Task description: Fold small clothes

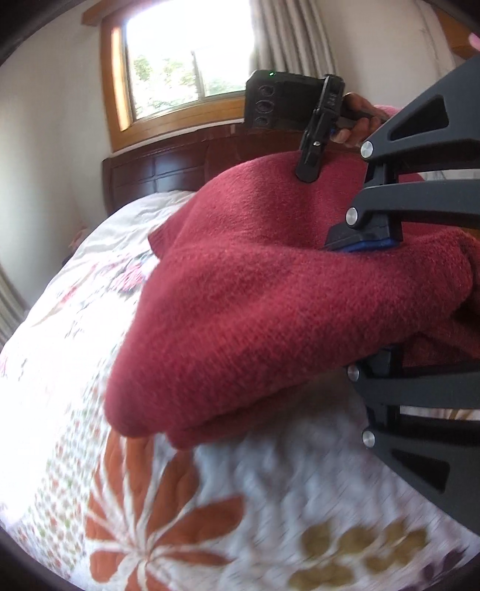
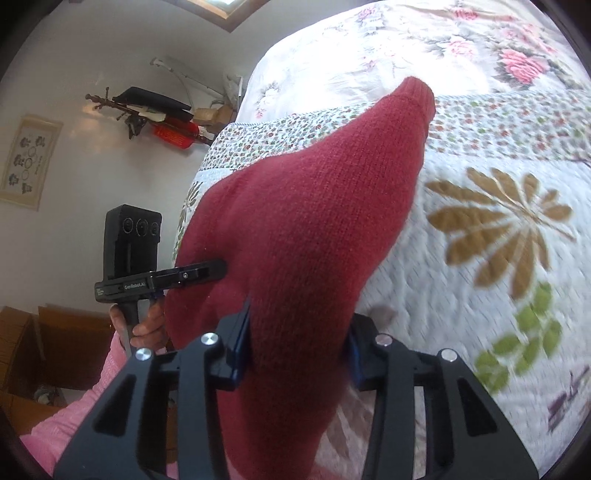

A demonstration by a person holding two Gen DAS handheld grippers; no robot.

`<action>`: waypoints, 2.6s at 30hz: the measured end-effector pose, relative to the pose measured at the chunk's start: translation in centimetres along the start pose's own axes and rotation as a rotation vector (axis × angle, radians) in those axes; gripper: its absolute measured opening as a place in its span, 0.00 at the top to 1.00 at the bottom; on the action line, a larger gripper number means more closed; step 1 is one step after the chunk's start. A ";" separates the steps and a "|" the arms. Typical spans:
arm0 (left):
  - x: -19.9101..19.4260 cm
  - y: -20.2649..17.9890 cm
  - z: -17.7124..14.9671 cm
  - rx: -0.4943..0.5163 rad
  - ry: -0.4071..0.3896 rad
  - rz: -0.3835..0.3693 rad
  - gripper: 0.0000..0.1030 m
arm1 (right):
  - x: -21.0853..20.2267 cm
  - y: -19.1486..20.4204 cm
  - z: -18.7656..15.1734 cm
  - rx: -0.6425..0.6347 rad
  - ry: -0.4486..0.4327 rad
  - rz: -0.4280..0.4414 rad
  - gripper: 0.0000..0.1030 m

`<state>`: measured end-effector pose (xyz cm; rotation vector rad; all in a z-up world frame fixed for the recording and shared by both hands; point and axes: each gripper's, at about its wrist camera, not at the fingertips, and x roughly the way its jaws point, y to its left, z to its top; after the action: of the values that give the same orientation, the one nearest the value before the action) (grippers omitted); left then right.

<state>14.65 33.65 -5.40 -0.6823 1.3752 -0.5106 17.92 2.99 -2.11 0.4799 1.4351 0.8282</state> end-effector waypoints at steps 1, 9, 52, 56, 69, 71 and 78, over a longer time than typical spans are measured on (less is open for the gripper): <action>0.4 -1.3 -0.6 0.015 0.007 0.000 0.67 | -1.3 -0.3 -1.2 -0.005 -0.007 -0.005 0.61; 5.0 -8.3 -3.9 0.161 0.038 0.037 0.67 | -6.8 -3.9 -7.9 0.003 -0.047 -0.062 0.61; 6.0 -5.9 -16.1 0.238 -0.080 0.445 0.41 | -1.7 -6.4 -20.5 0.081 -0.043 -0.240 0.75; 5.5 -7.3 -16.2 0.246 -0.089 0.485 0.40 | -2.4 -4.3 -20.7 0.052 -0.081 -0.337 0.59; 1.0 -13.2 -17.6 0.275 -0.200 0.684 0.15 | -5.5 0.8 -21.1 -0.033 -0.205 -0.716 0.10; 0.7 -14.0 -18.0 0.275 -0.205 0.693 0.14 | -6.0 1.0 -21.1 -0.025 -0.214 -0.726 0.09; -0.5 -15.0 -19.1 0.252 -0.222 0.697 0.13 | -6.5 3.0 -21.0 -0.004 -0.236 -0.739 0.07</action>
<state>-3.44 20.69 4.36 -0.0292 1.2140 -0.0414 -2.80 -3.79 2.07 0.0181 1.2527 0.1714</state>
